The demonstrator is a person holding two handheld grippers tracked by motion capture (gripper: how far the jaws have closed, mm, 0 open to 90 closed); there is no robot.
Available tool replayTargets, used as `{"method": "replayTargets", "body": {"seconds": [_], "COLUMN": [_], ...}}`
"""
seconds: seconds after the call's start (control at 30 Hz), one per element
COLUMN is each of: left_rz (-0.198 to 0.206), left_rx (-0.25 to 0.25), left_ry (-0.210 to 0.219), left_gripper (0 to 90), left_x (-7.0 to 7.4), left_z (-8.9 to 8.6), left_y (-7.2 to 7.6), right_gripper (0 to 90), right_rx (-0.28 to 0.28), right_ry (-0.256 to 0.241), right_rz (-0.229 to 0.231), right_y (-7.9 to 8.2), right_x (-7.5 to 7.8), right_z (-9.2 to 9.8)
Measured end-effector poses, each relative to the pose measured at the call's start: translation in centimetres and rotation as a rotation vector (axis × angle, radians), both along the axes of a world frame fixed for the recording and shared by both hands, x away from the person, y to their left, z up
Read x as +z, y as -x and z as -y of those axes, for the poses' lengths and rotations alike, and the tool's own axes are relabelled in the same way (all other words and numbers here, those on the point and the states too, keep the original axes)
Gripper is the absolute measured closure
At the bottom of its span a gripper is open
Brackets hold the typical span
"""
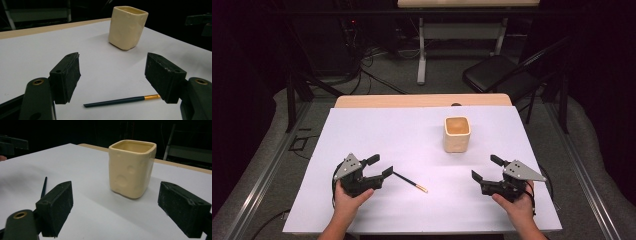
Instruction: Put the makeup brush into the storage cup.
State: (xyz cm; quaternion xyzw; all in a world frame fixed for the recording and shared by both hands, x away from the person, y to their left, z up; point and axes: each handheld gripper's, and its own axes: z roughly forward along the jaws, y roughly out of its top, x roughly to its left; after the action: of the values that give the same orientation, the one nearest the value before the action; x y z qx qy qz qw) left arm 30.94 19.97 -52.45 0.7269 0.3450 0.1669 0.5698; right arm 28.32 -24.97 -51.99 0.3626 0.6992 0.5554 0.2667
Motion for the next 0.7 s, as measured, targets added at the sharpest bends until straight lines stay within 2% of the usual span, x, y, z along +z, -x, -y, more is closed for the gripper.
{"method": "replayTargets", "body": {"seconds": [0.17, 0.27, 0.37, 0.47, 0.53, 0.7], "left_rz": [-0.005, -0.01, -0.012, 0.001, 0.009, -0.002], "left_rx": [-0.003, 0.021, 0.024, 0.015, 0.015, 0.006], "left_ry": [-0.021, -0.051, -0.059, -0.069, -0.061, -0.054], "left_gripper": [28.3, 30.9, 31.0, 31.1, 31.3, 31.9], "left_x": [-0.1, -0.1, -0.1, 0.2, 0.4, 1.2], "left_z": [0.2, 0.2, 0.2, 0.4, 0.5, 0.7], "left_y": [-0.1, -0.1, -0.2, -0.2, -0.2, -0.4], "right_gripper": [12.5, 12.5, 12.5, 12.8, 12.8, 12.8], "right_rx": [-0.004, -0.004, -0.001, 0.003, 0.004, -0.002], "right_ry": [-0.002, -0.001, -0.001, -0.005, -0.004, -0.018], "right_rz": [0.004, 0.004, 0.006, 0.004, 0.0, 0.005], "right_y": [0.1, 0.1, 0.1, 0.0, -0.1, 0.0], "right_x": [0.1, 0.2, 0.2, 0.1, 0.1, 0.2], "right_z": [0.1, 0.1, 0.1, 0.1, 0.1, 0.2]}}
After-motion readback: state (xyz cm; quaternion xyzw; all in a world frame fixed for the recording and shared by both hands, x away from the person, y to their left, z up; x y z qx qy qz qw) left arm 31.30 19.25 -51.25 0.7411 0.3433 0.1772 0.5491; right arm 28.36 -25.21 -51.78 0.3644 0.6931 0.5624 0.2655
